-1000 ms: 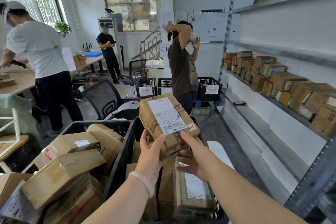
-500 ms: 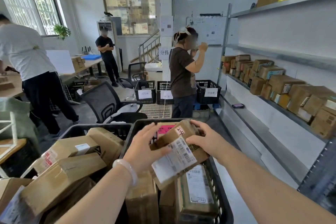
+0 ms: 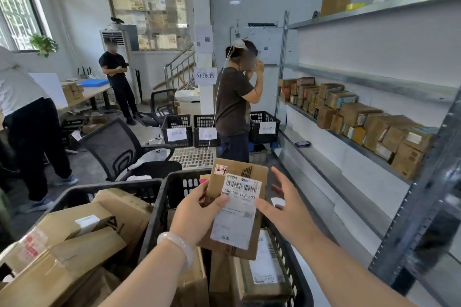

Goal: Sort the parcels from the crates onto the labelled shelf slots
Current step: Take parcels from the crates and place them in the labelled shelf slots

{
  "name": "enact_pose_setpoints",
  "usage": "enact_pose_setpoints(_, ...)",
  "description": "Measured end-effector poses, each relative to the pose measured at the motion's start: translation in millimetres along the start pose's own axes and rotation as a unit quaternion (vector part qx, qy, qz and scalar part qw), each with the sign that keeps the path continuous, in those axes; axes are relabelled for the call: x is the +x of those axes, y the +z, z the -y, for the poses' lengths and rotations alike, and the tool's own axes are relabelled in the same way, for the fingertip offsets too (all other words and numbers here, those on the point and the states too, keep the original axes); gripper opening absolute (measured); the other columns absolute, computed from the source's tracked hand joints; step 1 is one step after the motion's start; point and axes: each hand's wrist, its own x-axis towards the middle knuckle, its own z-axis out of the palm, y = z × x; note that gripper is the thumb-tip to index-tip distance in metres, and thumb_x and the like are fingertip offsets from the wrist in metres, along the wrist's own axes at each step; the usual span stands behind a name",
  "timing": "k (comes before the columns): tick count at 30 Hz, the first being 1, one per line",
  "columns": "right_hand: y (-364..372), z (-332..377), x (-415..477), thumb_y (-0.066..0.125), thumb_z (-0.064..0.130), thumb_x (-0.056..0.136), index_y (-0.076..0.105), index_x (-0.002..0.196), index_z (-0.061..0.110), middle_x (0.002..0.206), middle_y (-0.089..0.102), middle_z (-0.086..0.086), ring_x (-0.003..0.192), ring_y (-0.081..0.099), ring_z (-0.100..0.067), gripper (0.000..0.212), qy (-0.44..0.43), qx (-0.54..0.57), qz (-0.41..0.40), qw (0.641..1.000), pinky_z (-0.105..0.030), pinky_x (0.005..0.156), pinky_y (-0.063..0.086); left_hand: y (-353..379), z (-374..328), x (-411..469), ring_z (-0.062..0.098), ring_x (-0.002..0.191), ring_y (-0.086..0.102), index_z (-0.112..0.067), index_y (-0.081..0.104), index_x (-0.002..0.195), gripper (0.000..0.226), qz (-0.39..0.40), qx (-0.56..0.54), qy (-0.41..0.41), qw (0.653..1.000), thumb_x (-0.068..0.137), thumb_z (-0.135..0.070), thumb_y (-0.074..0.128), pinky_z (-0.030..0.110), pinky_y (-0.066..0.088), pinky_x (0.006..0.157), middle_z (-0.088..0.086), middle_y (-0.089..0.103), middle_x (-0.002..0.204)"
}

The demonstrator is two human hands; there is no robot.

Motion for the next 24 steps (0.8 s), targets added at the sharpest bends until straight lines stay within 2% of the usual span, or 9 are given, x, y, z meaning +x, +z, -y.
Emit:
enact_pose_setpoints(3, -5, -7, -21, 0.073, 0.050, 0.077, 0.020, 0.129, 0.070, 0.127, 0.036, 0.045, 0.119, 0.039, 0.014, 0.076, 0.003, 0.008, -0.027, 1.000, -0.019, 0.087, 0.048, 28, -15, 6, 0.001, 0.081, 0.071, -0.042, 0.060, 0.120, 0.039, -0.012, -0.024, 0.026, 0.999, 0.083, -0.048, 0.072, 0.024, 0.059, 0.065, -0.020, 0.074, 0.095)
enact_pose_setpoints(5, -21, -8, -33, 0.072, 0.044, 0.081, 0.025, 0.131, 0.067, 0.128, 0.041, 0.041, 0.119, 0.040, 0.015, 0.073, 0.011, 0.004, -0.076, 0.997, -0.021, 0.087, 0.052, 53, -23, 7, 0.003, 0.092, 0.068, -0.043, 0.046, 0.136, 0.058, 0.007, -0.030, 0.046, 0.998, 0.084, -0.048, 0.071, 0.020, 0.056, 0.063, -0.023, 0.068, 0.107)
enact_pose_setpoints(8, -58, -6, -54, 0.071, 0.038, 0.084, 0.030, 0.123, 0.072, 0.122, 0.046, 0.043, 0.116, 0.042, 0.019, 0.065, 0.030, 0.007, -0.147, 0.989, -0.015, 0.081, 0.052, 93, -28, -2, -0.007, 0.100, 0.062, -0.070, 0.017, 0.137, 0.080, 0.098, -0.029, 0.103, 0.989, 0.087, -0.041, 0.071, 0.014, 0.055, 0.067, -0.040, 0.055, 0.114)
enact_pose_setpoints(10, -86, -7, -75, 0.071, 0.034, 0.085, 0.032, 0.127, 0.065, 0.128, 0.047, 0.035, 0.122, 0.044, 0.009, 0.064, 0.045, -0.012, -0.187, 0.981, -0.024, 0.089, 0.054, 122, -31, -12, -0.017, 0.108, 0.053, -0.084, 0.010, 0.124, 0.088, 0.172, -0.015, 0.147, 0.974, 0.089, -0.031, 0.071, 0.003, 0.048, 0.071, -0.042, 0.052, 0.121)
enact_pose_setpoints(12, -112, -6, -100, 0.071, 0.033, 0.085, 0.032, 0.131, 0.061, 0.131, 0.047, 0.032, 0.126, 0.043, 0.005, 0.067, 0.059, -0.040, -0.223, 0.972, -0.035, 0.100, 0.048, 150, -38, -26, -0.015, 0.120, 0.044, -0.082, 0.009, 0.125, 0.091, 0.222, 0.002, 0.188, 0.957, 0.089, -0.027, 0.072, -0.001, 0.041, 0.083, -0.030, 0.043, 0.137)
enact_pose_setpoints(15, -148, -6, -143, 0.073, 0.032, 0.084, 0.030, 0.125, 0.068, 0.130, 0.049, 0.033, 0.123, 0.043, 0.010, 0.069, 0.075, -0.076, -0.264, 0.959, -0.035, 0.104, 0.045, 189, -53, -53, -0.018, 0.122, 0.040, -0.073, 0.018, 0.129, 0.087, 0.269, -0.025, 0.221, 0.937, 0.086, -0.025, 0.076, 0.003, 0.041, 0.095, -0.023, 0.041, 0.141)
enact_pose_setpoints(19, -193, -3, -208, 0.072, 0.038, 0.082, 0.024, 0.139, 0.058, 0.144, 0.039, 0.023, 0.132, 0.036, 0.001, 0.077, 0.116, -0.151, -0.313, 0.930, -0.045, 0.103, 0.045, 236, -74, -101, -0.018, 0.119, 0.045, -0.074, 0.026, 0.126, 0.086, 0.309, -0.073, 0.247, 0.916, 0.083, -0.021, 0.079, 0.007, 0.046, 0.091, -0.025, 0.046, 0.137)
enact_pose_setpoints(22, -227, 0, -271, 0.071, 0.047, 0.081, 0.014, 0.133, 0.070, 0.138, 0.030, 0.036, 0.131, 0.031, 0.007, 0.080, 0.125, -0.236, -0.339, 0.902, -0.035, 0.109, 0.037, 272, -92, -146, -0.013, 0.121, 0.045, -0.076, 0.022, 0.126, 0.089, 0.320, -0.073, 0.278, 0.903, 0.082, -0.023, 0.079, 0.004, 0.044, 0.088, -0.017, 0.045, 0.139)
enact_pose_setpoints(24, -248, 4, -320, 0.067, 0.052, 0.081, 0.006, 0.127, 0.075, 0.128, 0.018, 0.052, 0.124, 0.023, 0.020, 0.079, 0.131, -0.305, -0.342, 0.879, -0.019, 0.107, 0.027, 299, -106, -183, 0.004, 0.132, 0.043, -0.079, 0.016, 0.126, 0.092, 0.333, -0.053, 0.302, 0.892, 0.083, -0.027, 0.078, 0.025, 0.046, 0.105, -0.011, 0.041, 0.147)
